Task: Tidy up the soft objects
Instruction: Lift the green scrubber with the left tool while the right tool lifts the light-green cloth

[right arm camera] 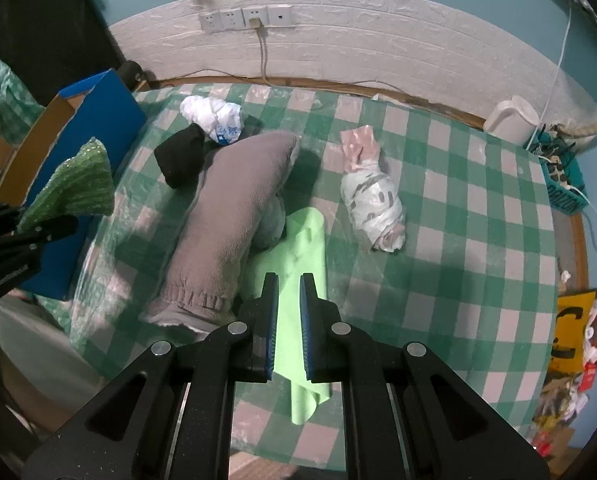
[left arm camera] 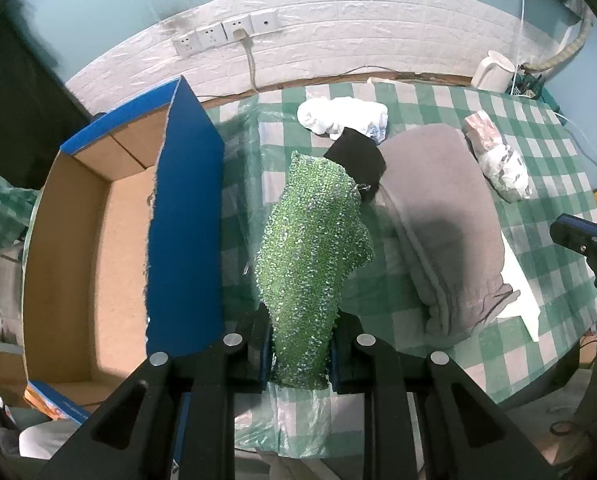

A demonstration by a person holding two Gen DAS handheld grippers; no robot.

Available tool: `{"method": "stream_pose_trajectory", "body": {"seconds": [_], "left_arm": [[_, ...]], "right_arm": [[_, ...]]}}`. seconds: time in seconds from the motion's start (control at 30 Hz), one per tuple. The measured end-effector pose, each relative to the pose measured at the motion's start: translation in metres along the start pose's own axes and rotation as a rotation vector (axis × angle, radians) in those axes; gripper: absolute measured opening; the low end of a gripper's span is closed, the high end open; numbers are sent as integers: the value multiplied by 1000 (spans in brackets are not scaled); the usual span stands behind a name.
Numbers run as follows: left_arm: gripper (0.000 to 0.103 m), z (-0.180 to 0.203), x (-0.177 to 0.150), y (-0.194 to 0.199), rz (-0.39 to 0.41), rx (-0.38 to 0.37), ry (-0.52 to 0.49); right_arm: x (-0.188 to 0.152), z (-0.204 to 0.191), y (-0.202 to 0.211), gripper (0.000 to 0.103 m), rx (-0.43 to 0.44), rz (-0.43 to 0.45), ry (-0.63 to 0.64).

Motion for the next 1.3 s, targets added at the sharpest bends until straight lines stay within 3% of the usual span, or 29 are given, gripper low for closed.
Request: {"method": "stream_pose_trajectory", "body": {"seconds": [0.1, 0.13, 0.17, 0.2, 0.53, 0.97, 1.03, 1.07, 1.13, 1.17, 1.2, 1.3], "left_arm": [[21, -2, 1, 1, -1, -1, 4], [21, -2, 1, 1, -3, -1, 5], [21, -2, 1, 1, -6, -2, 6], [21, -1, 2, 0, -9, -2, 7], [21, 5, 1, -12, -35, -10, -2], [21, 2, 0, -18, -53, -25, 10], [21, 2, 0, -18, -55, -24, 9], [21, 2, 0, -18, -56, -25, 10], [21, 2, 0, -18, -56, -26, 10], [21, 2, 0, -18, -56, -26, 11], [21, 2, 0, -18, -55, -27, 11], [21, 1, 0, -17, -51, -25, 12]], "right_arm": [[-4, 3, -9, 14, 15, -29, -20], [-5, 4, -14, 21, 17, -38, -27], [-7, 6, -18, 38, 9, -46, -36], [-9, 8, -25, 48, 0, -58, -40], [-17, 8, -80, 52, -26, -150, -9], [-20, -9, -110, 52, -31, -186, 32], [-20, -11, -112, 50, -30, -185, 30], [-20, -13, -112, 45, -28, -184, 32], [-20, -18, -111, 30, -22, -177, 55], [-20, -22, -110, 13, -18, -177, 70], [-21, -28, -110, 6, -14, -179, 78], [-22, -36, -110, 4, -22, -182, 96]]}}
Point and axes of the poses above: each gripper's, at about its wrist camera, not at the fingertips, and y roughly against the way its jaws point, z to its right, x to its top, the point moved 5 cm from there along -y, roughly the way its jaws point, and after that the axes turned 8 degrees about y, right-handed, at the moved point
